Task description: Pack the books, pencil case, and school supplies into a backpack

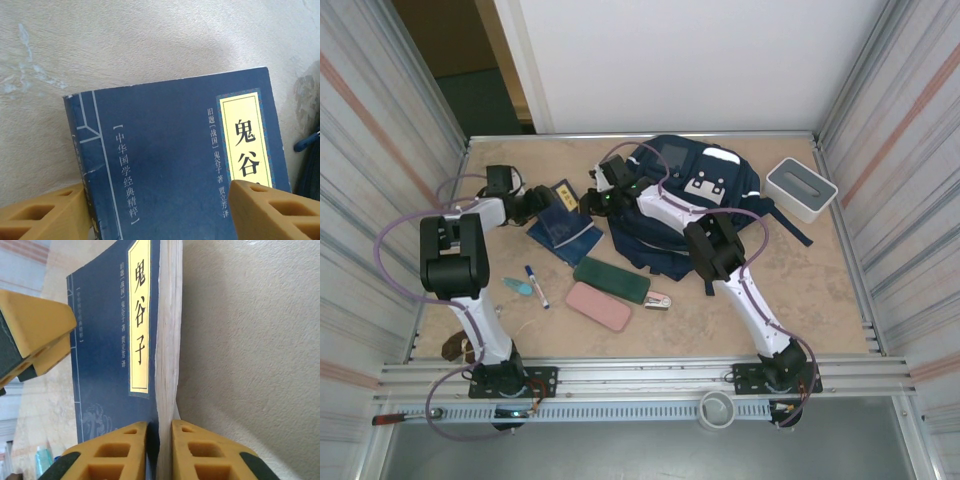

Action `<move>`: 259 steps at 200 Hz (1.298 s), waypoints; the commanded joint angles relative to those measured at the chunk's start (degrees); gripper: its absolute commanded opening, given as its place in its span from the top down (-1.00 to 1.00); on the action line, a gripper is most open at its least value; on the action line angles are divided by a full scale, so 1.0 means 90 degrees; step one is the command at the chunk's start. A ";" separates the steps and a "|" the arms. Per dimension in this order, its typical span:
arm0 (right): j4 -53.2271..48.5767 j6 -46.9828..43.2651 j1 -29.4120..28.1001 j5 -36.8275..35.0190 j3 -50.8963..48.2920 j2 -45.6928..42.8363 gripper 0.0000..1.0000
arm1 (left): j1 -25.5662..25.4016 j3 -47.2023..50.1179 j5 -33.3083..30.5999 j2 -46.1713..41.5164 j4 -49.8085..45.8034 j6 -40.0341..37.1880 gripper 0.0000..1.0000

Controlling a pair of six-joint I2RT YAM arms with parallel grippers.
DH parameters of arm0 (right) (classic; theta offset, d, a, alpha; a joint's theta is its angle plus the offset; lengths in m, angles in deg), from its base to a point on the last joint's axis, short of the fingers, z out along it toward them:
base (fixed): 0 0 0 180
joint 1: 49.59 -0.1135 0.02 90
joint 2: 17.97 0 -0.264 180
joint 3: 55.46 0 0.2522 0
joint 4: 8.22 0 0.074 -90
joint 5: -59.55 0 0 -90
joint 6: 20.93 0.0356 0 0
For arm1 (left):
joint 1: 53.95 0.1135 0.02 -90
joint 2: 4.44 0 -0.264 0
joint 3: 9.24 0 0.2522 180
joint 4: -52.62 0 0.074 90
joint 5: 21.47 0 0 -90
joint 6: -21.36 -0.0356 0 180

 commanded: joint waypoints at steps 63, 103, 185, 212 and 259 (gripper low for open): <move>0.0334 0.0412 0.0100 0.0284 -0.0430 -0.0458 0.88 | -0.0178 0.0616 0.0928 -0.0633 0.0923 0.0521 -0.15; 0.0505 0.0580 0.0143 0.0407 -0.0611 -0.0471 0.89 | -0.0386 0.0857 0.1062 -0.0728 0.1192 0.0635 0.03; 0.0516 0.0122 0.0379 0.0646 -0.1086 -0.1357 0.32 | -0.0339 0.1217 0.0683 -0.1732 0.1166 0.0595 0.90; 0.0522 -0.0329 0.0518 0.0628 -0.1780 -0.2315 0.00 | -0.0307 0.1282 0.0701 -0.2419 0.1081 0.0720 1.00; -0.0008 -0.1720 0.1169 -0.0227 -0.4435 -0.4753 -0.21 | -0.0380 0.1437 0.0865 -0.3560 0.0873 0.1068 1.00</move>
